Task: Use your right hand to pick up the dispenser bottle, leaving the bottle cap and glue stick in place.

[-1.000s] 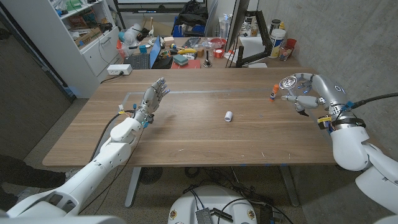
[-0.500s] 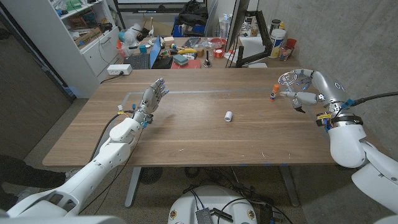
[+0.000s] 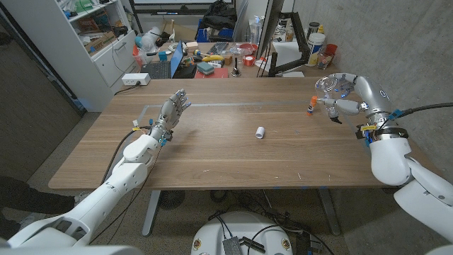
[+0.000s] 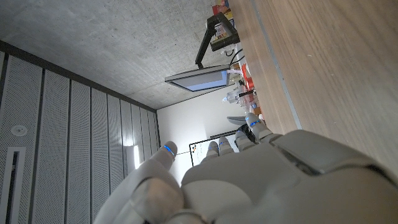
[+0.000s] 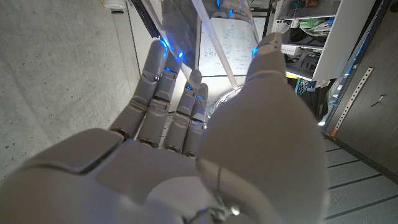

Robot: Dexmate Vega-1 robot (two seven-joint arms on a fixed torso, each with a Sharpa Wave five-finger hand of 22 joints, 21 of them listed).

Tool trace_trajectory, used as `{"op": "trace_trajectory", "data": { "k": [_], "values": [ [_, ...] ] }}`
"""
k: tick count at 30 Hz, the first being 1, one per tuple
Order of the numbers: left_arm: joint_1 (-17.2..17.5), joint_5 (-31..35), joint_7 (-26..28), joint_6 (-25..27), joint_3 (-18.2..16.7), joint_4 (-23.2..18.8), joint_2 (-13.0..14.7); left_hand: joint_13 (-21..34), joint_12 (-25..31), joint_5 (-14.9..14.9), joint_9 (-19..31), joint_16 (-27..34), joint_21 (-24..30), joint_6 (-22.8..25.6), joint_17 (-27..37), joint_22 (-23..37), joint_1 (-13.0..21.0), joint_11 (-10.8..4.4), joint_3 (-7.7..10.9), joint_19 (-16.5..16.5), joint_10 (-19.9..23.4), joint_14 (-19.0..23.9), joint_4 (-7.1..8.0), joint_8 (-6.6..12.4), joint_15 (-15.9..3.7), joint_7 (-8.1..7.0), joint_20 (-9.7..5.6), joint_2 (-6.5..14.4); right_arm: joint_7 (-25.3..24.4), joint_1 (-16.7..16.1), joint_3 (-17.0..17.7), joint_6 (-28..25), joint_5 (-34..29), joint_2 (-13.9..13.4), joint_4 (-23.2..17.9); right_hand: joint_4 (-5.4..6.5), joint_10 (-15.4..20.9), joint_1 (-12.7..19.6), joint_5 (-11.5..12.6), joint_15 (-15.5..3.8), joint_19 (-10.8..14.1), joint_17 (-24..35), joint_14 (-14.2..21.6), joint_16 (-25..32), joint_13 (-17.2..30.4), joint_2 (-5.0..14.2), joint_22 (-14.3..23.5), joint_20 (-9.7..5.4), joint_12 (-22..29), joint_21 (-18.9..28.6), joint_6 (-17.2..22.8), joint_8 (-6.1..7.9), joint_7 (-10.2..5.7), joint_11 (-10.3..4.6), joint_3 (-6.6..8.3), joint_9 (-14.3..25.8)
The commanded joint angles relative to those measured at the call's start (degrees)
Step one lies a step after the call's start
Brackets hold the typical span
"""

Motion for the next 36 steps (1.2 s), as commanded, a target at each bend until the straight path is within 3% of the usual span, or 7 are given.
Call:
{"op": "trace_trajectory", "data": {
  "k": [1, 22, 36],
  "values": [
    [0.1, -0.4, -0.3, 0.0, -0.6, 0.5, 0.3, 0.1, 0.3, 0.2, 0.3, 0.1, -0.1, -2.2, 0.1, 0.3, -0.3, 0.45, -0.16, -3.1, -1.1, -2.0, -0.09, 0.32, -1.12, 0.12, -0.76, 3.3, -1.7, 3.0, -2.0, 1.5, 1.8, -0.4, 1.5, 1.88, 1.5, 15.9, 0.2, -11.17, -0.4, 0.3, 6.2, 0.0, 1.9, 18.65, 0.1, -8.79, 0.3, 0.3, 4.5, 0.16, -4.04, 0.41, 2.37, 0.3],
    [2.1, -1.3, -0.1, -0.3, -1.8, -0.7, 1.7, 0.1, 0.3, 0.3, 0.3, 0.1, -0.3, -2.2, 0.1, 0.3, -0.3, 0.27, -0.22, -3.0, -1.1, -2.0, -0.06, 0.32, -1.16, 0.11, -0.84, 3.3, -4.6, 6.4, -3.6, 6.6, 7.2, 1.1, 4.5, 2.15, 1.6, 15.7, 0.2, -11.14, -0.8, 0.4, 6.1, -0.2, 2.1, 18.64, -0.5, -8.79, 0.2, 0.5, 4.8, 0.13, -3.80, 0.51, 2.48, 0.4],
    [3.6, -2.8, -0.6, -0.6, -3.5, -1.0, 3.2, 0.1, 0.2, 0.3, 0.3, 0.1, -0.4, -2.1, 0.1, 0.3, -0.2, 0.32, -0.26, -2.9, -1.2, -2.0, -0.06, 0.33, -1.10, 0.09, -0.84, 3.3, -5.9, 9.1, -6.3, 6.6, 7.5, 1.5, 4.9, 2.21, 1.7, 15.7, 0.1, -11.14, -0.8, 0.5, 6.3, -0.3, 2.2, 18.58, -0.8, -8.83, 0.2, 0.9, 4.8, 0.02, -3.74, 0.52, 2.56, 0.4]
  ]
}}
